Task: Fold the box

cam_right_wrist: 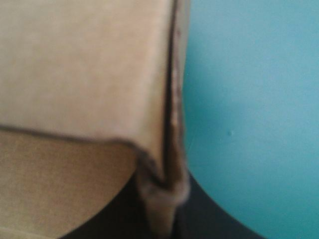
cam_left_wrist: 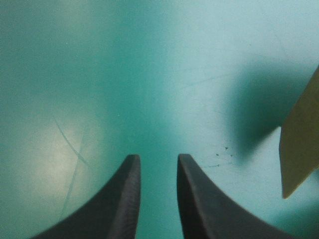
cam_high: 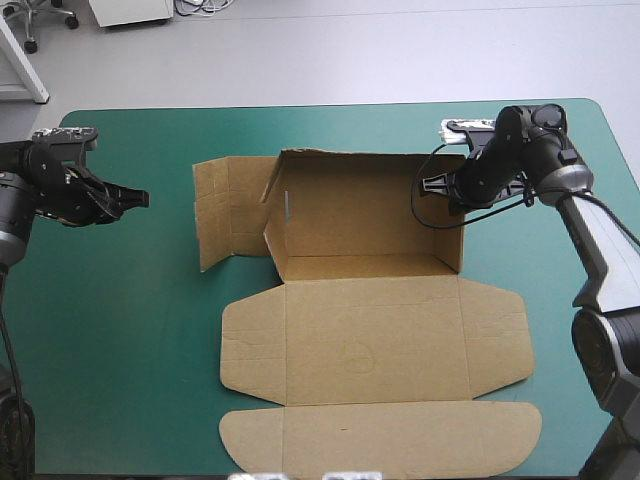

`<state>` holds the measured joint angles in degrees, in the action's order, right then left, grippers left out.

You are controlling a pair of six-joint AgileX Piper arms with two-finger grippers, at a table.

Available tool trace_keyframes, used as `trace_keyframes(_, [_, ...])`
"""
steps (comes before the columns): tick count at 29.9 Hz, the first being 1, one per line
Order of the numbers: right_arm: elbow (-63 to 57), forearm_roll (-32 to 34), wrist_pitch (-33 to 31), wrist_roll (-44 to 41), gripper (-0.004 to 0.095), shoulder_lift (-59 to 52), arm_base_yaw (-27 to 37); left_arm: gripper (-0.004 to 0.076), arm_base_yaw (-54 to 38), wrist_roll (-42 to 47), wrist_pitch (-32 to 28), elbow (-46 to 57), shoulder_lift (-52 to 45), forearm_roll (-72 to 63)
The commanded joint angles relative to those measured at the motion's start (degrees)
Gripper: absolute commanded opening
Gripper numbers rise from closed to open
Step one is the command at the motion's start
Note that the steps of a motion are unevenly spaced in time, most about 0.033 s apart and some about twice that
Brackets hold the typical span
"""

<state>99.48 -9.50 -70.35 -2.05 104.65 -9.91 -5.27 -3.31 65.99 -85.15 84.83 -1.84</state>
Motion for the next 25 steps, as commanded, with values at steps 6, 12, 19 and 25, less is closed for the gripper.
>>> trace_keyframes(6, [4.9, 1.8, 2.4, 7.8, 0.0084, 2.2, -0.1, 0.0189, 0.1, -0.2, -1.6, -1.4, -1.9, -2.0])
trace_keyframes(12, [7.4, 2.6, 4.0, 8.4, 0.035, 2.0, -0.1, 0.0189, 0.1, -0.2, -3.0, -1.4, -1.9, -2.0])
trace_keyframes(19, [9.5, 4.2, 1.0, 6.5, 0.0403, 1.7, -0.1, 0.0189, 0.1, -0.2, -5.0, -1.4, -1.9, -2.0])
trace_keyframes(25, [6.7, 4.0, 1.4, 6.2, 0.0403, 0.0, -0.1, 0.0189, 0.1, -0.3, -7.8, -1.4, -1.9, -2.1])
